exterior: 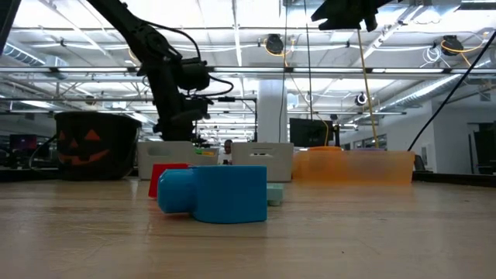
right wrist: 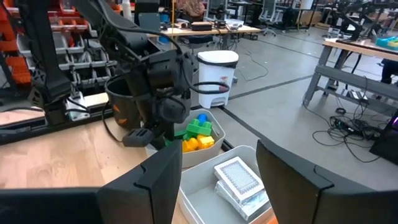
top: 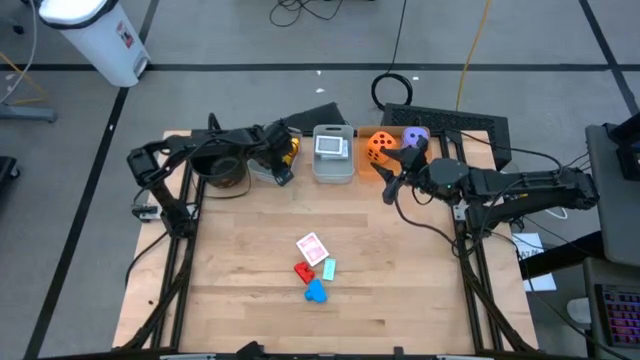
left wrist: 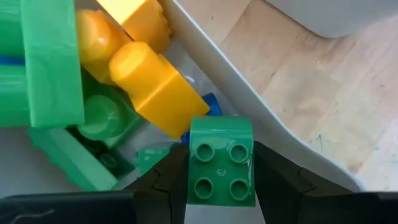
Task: Pick & Place Toys
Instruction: Put the green game piece into the left gray bin
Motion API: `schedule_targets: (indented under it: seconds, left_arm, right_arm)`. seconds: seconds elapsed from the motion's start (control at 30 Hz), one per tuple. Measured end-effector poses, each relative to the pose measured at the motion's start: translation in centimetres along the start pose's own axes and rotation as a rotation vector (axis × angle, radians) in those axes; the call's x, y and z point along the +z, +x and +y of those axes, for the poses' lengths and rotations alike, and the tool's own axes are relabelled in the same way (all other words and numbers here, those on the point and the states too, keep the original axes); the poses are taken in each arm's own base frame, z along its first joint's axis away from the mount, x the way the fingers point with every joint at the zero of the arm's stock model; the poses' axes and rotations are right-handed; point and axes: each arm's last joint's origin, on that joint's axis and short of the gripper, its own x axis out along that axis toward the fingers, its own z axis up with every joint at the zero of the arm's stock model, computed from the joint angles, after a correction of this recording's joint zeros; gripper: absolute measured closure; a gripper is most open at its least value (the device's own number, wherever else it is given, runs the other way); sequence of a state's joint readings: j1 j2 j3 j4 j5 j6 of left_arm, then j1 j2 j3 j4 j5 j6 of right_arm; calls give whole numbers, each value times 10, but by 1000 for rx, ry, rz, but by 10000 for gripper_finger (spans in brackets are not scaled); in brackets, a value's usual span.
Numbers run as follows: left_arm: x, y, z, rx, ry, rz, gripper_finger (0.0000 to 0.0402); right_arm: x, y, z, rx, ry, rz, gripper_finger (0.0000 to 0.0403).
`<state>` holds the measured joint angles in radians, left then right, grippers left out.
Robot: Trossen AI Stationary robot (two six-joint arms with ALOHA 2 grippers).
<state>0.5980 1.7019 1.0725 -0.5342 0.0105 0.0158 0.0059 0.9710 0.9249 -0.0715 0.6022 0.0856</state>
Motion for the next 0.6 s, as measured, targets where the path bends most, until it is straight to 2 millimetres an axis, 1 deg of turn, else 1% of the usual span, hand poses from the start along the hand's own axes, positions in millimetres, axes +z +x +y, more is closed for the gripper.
schedule_targets:
  seconds: [0.43, 0.5, 0.6]
  left_arm:
    - [1, 3, 0, -10, 25, -5, 254]
    - [1, 3, 0, -13, 25, -6, 244]
    - [1, 3, -1, -26, 28, -6, 215]
  right_arm:
    - [-1, 0, 0, 0, -6, 8, 206]
    - [-1, 0, 0, 0, -6, 8, 206]
    - [-1, 0, 0, 0, -6, 8, 206]
